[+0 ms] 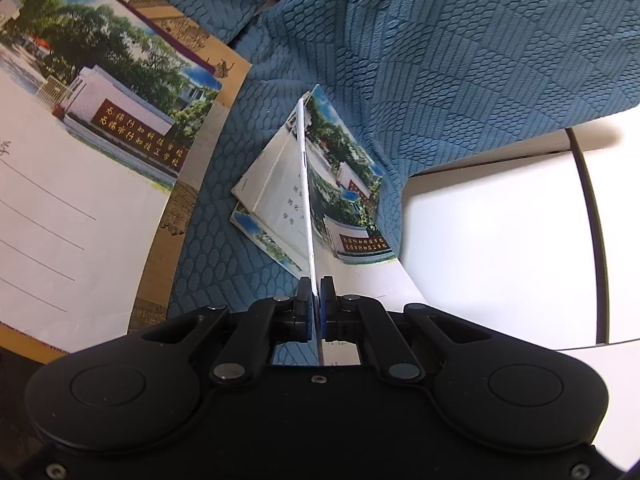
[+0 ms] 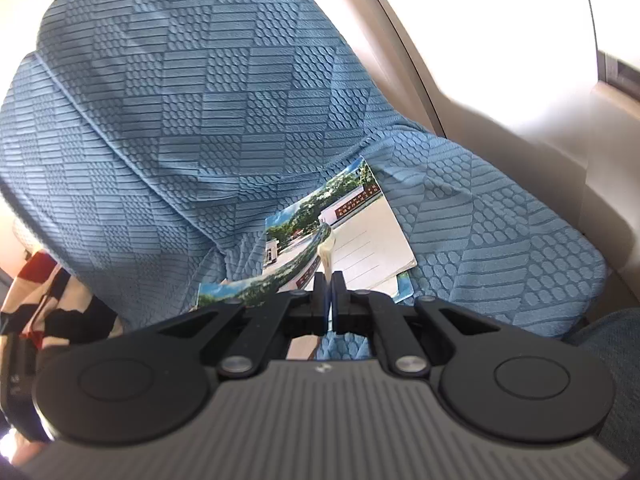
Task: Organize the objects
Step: 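Carry the upright booklet with the left gripper toward the book stack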
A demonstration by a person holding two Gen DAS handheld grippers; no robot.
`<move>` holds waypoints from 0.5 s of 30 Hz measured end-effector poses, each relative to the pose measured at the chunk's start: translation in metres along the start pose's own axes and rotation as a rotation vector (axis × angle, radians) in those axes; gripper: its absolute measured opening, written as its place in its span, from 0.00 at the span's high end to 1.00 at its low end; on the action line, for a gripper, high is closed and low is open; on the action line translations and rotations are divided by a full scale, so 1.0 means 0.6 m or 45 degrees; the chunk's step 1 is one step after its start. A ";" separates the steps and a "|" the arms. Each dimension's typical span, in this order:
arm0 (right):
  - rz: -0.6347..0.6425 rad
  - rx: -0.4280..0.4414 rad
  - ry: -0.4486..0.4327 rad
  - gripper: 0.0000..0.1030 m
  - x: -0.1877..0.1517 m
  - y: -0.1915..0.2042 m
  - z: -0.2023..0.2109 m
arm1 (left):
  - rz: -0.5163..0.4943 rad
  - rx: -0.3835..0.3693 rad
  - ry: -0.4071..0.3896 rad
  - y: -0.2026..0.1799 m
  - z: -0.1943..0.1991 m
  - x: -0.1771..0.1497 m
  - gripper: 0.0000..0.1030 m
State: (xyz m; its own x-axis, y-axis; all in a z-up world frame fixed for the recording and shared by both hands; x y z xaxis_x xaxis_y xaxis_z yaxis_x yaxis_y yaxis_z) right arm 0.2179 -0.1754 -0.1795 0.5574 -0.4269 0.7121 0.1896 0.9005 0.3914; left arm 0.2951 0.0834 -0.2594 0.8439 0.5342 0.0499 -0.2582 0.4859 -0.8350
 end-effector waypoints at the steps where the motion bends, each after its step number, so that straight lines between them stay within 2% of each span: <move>1: 0.010 -0.001 -0.006 0.96 0.001 0.002 0.007 | -0.007 -0.004 0.000 -0.003 0.006 -0.001 0.98; 8: 0.073 -0.003 -0.044 0.96 0.009 0.028 0.051 | -0.035 -0.040 -0.001 -0.020 0.045 -0.004 0.98; 15: 0.136 0.000 -0.074 0.96 0.013 0.060 0.076 | -0.087 -0.003 -0.006 -0.034 0.073 -0.005 0.98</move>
State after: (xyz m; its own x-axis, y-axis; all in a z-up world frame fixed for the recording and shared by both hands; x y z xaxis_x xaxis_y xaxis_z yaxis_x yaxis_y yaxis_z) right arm 0.1921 -0.1499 -0.1330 0.5269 -0.3329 0.7820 0.1320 0.9410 0.3117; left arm 0.2773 0.1021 -0.2183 0.8573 0.5030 0.1096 -0.1987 0.5197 -0.8309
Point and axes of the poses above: each gripper's, at about its wrist camera, not at the fingertips, and z roughly against the way its jaws point, y to its left, x to its top, the point moved 3 cm from there along -z, roughly the way its jaws point, and after that the axes turned 12 degrees about z, right-handed, at the moved point
